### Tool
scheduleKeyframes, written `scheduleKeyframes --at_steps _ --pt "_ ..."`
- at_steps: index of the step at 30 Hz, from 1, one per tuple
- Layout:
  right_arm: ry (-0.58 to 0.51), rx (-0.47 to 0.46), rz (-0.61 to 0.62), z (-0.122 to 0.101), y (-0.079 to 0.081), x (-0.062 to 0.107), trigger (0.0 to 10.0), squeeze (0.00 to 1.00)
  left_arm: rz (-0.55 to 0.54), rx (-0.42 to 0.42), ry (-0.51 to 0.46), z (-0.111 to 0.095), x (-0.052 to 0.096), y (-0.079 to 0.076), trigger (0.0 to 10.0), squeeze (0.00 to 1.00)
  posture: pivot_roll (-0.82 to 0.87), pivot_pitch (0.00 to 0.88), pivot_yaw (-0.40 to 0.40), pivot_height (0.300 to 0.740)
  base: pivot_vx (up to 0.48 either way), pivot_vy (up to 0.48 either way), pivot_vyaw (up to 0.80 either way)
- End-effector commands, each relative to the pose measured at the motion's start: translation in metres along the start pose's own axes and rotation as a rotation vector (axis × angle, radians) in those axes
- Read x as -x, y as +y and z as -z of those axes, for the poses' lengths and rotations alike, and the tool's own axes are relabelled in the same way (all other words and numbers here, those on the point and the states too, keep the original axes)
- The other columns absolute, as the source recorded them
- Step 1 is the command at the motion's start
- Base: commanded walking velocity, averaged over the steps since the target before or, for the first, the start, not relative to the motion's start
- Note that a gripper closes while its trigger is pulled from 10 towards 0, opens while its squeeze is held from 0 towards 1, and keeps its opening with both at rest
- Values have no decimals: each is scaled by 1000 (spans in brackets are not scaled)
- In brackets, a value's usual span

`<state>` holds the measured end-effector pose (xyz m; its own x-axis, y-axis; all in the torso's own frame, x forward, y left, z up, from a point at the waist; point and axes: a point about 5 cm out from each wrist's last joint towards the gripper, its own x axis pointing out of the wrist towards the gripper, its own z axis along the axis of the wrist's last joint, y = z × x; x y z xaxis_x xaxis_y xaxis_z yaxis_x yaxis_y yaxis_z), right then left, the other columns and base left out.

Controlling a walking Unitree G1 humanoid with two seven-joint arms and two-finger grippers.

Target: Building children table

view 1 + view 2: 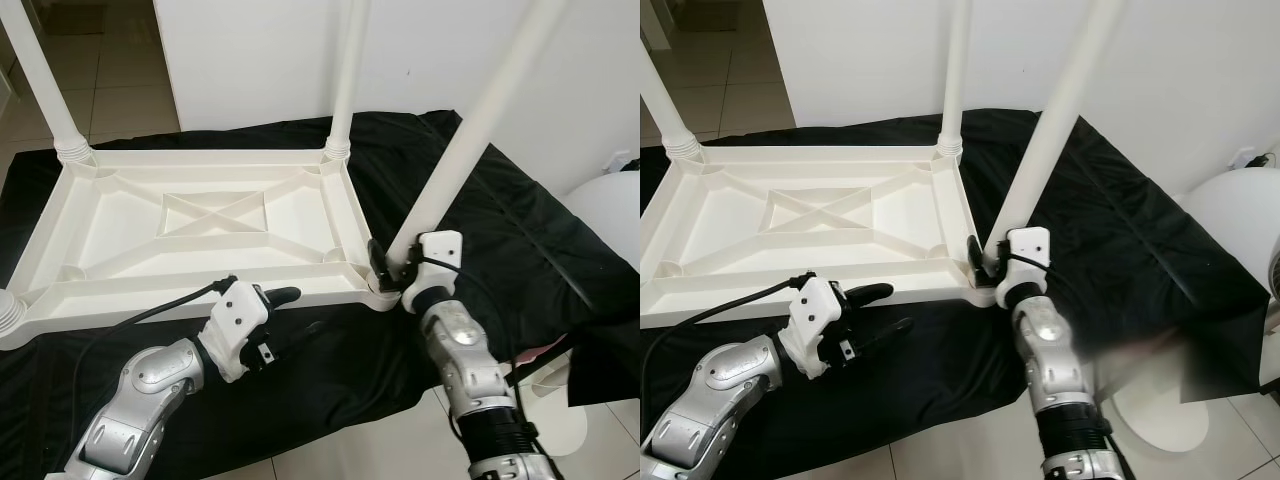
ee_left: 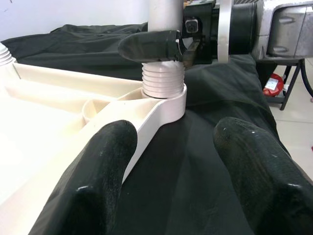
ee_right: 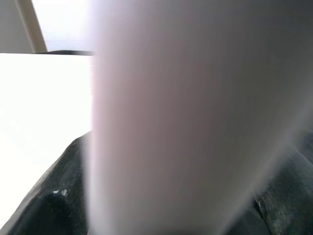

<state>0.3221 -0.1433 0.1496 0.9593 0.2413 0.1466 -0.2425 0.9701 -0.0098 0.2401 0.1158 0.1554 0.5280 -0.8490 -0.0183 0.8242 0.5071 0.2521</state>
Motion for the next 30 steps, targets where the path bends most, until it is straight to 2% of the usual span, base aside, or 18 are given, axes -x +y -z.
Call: scheduleKeyframes --at_steps 1,2,5,7,8,11,12,26,27,28,29,30 --pt "-9 8 -80 -3 -4 -3 10000 0 12 -9 -3 0 -2 -1 10000 0 1 46 -46 740 0 0 0" --pt "-9 8 -80 -3 -4 -3 10000 0 12 -9 -3 0 -2 -1 10000 0 1 46 -46 740 0 0 0" --pt "-1 29 -202 -4 -11 -8 10000 0 11 -11 -6 0 -3 0 10000 0 -2 48 -44 740 0 0 0" --pt "2 36 -235 -4 -13 -10 10000 0 10 -11 -7 0 -3 0 10000 0 -6 50 -39 740 0 0 0" --pt "4 38 -257 -4 -14 -11 6078 0 10 -12 -8 -1 -3 0 10000 0 -6 50 -39 740 0 0 0" --pt "5 31 -287 -4 -15 -13 6078 0 10 -12 -8 -1 -3 1 10000 0 -9 54 -35 740 0 0 0" --pt "9 33 -319 -5 -15 -15 0 0 9 -13 -9 -1 -4 1 10000 0 -8 54 -35 740 0 0 0" --pt "15 86 -417 -13 -20 -29 0 0 -14 -19 -11 -2 -4 4 10000 0 2 59 -44 740 0 0 0" --pt "14 118 -435 -13 -21 -30 471 0 -16 -19 -11 -2 -4 4 10000 0 4 59 -45 740 0 0 0" --pt "14 118 -435 -13 -21 -30 471 0 -16 -19 -11 -2 -4 4 10000 0 4 59 -45 740 0 0 0" --pt "14 143 -454 -13 -20 -29 8314 0 -17 -19 -11 -2 -3 5 10000 0 3 61 -45 740 0 0 0" --pt "17 152 -469 -13 -19 -29 10000 0 -18 -19 -11 -2 -3 5 10000 0 3 59 -45 740 0 0 0"
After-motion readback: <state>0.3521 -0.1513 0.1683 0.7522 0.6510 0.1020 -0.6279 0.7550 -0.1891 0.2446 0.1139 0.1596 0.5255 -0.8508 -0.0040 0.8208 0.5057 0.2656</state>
